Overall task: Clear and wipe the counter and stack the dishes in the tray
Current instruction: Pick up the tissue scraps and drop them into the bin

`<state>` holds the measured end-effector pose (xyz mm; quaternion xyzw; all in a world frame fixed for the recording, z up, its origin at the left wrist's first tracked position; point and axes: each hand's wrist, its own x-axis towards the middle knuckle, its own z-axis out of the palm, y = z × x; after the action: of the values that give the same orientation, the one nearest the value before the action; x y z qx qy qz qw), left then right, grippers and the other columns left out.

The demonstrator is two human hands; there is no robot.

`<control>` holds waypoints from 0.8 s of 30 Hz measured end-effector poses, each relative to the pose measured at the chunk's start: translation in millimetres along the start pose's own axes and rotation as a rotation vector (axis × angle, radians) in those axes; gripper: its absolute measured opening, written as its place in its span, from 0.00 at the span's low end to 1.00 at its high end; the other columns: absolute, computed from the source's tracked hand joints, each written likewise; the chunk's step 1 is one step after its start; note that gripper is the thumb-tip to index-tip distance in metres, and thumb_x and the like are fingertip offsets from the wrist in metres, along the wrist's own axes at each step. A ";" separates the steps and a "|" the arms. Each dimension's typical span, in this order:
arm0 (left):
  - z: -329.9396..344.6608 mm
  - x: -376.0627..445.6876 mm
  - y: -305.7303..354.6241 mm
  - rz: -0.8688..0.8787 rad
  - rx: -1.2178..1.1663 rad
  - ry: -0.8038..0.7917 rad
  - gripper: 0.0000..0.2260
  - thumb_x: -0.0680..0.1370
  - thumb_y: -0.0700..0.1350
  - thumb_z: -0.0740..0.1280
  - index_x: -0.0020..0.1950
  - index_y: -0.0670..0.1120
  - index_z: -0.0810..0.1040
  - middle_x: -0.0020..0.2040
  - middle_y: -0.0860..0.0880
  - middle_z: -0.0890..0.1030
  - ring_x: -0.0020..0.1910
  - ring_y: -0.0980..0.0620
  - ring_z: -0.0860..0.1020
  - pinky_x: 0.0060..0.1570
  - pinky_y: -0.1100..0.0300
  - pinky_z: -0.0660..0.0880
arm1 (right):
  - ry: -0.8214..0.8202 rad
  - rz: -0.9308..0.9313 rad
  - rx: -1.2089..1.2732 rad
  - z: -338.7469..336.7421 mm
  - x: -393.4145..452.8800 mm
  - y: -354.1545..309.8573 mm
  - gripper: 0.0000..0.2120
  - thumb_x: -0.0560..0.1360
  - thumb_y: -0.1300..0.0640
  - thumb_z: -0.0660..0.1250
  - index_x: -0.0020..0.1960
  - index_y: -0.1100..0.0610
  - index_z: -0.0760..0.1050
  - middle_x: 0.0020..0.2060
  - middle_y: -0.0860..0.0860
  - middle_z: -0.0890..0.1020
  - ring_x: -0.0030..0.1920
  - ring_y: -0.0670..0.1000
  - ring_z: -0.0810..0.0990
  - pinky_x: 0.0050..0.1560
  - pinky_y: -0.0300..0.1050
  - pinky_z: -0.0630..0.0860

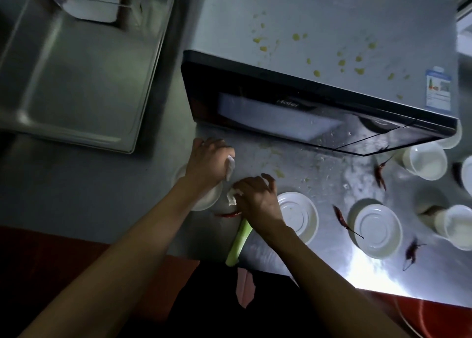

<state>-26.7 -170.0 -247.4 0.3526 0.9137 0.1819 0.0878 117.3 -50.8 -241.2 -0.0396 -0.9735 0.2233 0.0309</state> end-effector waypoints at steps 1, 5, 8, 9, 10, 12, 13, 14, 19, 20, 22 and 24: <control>-2.0 -0.4 0.9 0.001 -0.019 0.025 0.08 0.69 0.48 0.63 0.40 0.50 0.81 0.39 0.51 0.81 0.43 0.46 0.79 0.45 0.54 0.63 | 0.026 0.015 0.020 -4.2 0.9 0.7 0.06 0.68 0.59 0.70 0.43 0.51 0.82 0.43 0.47 0.84 0.45 0.55 0.81 0.58 0.55 0.70; -10.6 -3.0 11.0 0.003 -0.031 0.109 0.11 0.68 0.46 0.64 0.46 0.48 0.83 0.42 0.50 0.83 0.43 0.45 0.80 0.46 0.52 0.68 | 0.089 0.100 0.167 -21.1 1.2 14.8 0.09 0.70 0.64 0.71 0.49 0.55 0.81 0.46 0.51 0.84 0.47 0.56 0.82 0.51 0.57 0.76; -15.2 -6.4 25.1 0.004 -0.008 0.133 0.09 0.70 0.43 0.67 0.48 0.48 0.82 0.44 0.49 0.82 0.44 0.45 0.80 0.49 0.52 0.68 | 0.147 0.134 0.224 -37.0 -5.1 28.4 0.08 0.72 0.62 0.68 0.50 0.57 0.82 0.48 0.52 0.84 0.48 0.56 0.82 0.49 0.57 0.78; -17.6 -7.5 33.3 0.010 0.001 0.128 0.08 0.71 0.42 0.69 0.49 0.48 0.82 0.45 0.49 0.82 0.45 0.45 0.80 0.50 0.52 0.69 | 0.173 0.142 0.233 -44.1 -10.0 32.3 0.08 0.72 0.62 0.67 0.49 0.57 0.82 0.48 0.52 0.84 0.48 0.56 0.82 0.49 0.57 0.78; -19.1 -8.4 42.4 0.017 0.007 0.118 0.08 0.70 0.42 0.70 0.49 0.48 0.82 0.45 0.49 0.82 0.46 0.44 0.80 0.50 0.52 0.69 | 0.198 0.157 0.245 -51.0 -16.8 36.0 0.08 0.72 0.63 0.67 0.49 0.57 0.82 0.49 0.52 0.84 0.49 0.56 0.82 0.49 0.57 0.78; -21.1 -10.9 63.8 0.038 0.007 0.105 0.08 0.69 0.41 0.71 0.48 0.48 0.81 0.45 0.48 0.82 0.46 0.43 0.80 0.49 0.51 0.72 | 0.252 0.191 0.256 -63.0 -33.7 44.9 0.09 0.71 0.67 0.70 0.48 0.56 0.81 0.48 0.50 0.84 0.48 0.54 0.82 0.49 0.56 0.79; -21.0 -13.1 75.8 0.053 0.003 0.101 0.09 0.69 0.41 0.71 0.47 0.49 0.81 0.45 0.48 0.82 0.46 0.43 0.80 0.49 0.51 0.73 | 0.275 0.210 0.252 -68.4 -44.0 49.4 0.10 0.71 0.68 0.70 0.48 0.55 0.81 0.48 0.50 0.84 0.47 0.54 0.81 0.49 0.56 0.79; -20.2 -15.9 88.5 0.070 0.002 0.101 0.09 0.68 0.41 0.71 0.47 0.50 0.82 0.45 0.49 0.82 0.46 0.43 0.80 0.49 0.51 0.74 | 0.296 0.226 0.245 -75.0 -55.1 53.4 0.10 0.71 0.68 0.71 0.48 0.56 0.81 0.48 0.50 0.84 0.47 0.54 0.81 0.49 0.56 0.78; -8.7 -41.5 159.1 0.163 -0.030 0.131 0.10 0.65 0.40 0.72 0.44 0.50 0.83 0.43 0.52 0.83 0.43 0.48 0.80 0.44 0.54 0.75 | 0.426 0.230 0.211 -108.1 -124.1 76.1 0.06 0.70 0.67 0.73 0.46 0.59 0.81 0.44 0.53 0.84 0.43 0.55 0.80 0.45 0.50 0.78; -6.9 -49.4 174.3 0.172 -0.047 0.122 0.10 0.66 0.40 0.72 0.44 0.50 0.83 0.42 0.53 0.82 0.42 0.48 0.80 0.44 0.53 0.75 | 0.443 0.239 0.204 -114.1 -140.7 80.7 0.07 0.70 0.67 0.73 0.47 0.60 0.81 0.45 0.54 0.84 0.43 0.55 0.81 0.45 0.50 0.78; -3.1 -68.3 205.3 0.182 -0.046 0.096 0.10 0.68 0.38 0.72 0.46 0.50 0.84 0.43 0.52 0.82 0.42 0.48 0.80 0.43 0.53 0.75 | 0.485 0.255 0.200 -126.1 -176.5 89.0 0.09 0.70 0.67 0.72 0.50 0.60 0.81 0.46 0.54 0.84 0.44 0.55 0.81 0.46 0.50 0.78; 1.3 -86.6 235.8 0.228 -0.014 0.090 0.10 0.69 0.38 0.72 0.48 0.50 0.84 0.44 0.52 0.82 0.42 0.47 0.80 0.42 0.53 0.75 | 0.532 0.263 0.205 -138.3 -212.8 96.1 0.11 0.70 0.69 0.72 0.51 0.59 0.81 0.46 0.53 0.84 0.45 0.53 0.79 0.47 0.48 0.76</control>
<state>181.8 -66.6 -152.9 0.4450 0.8695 0.2125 0.0281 345.9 75.9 -168.1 -0.2187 -0.8902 0.3041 0.2592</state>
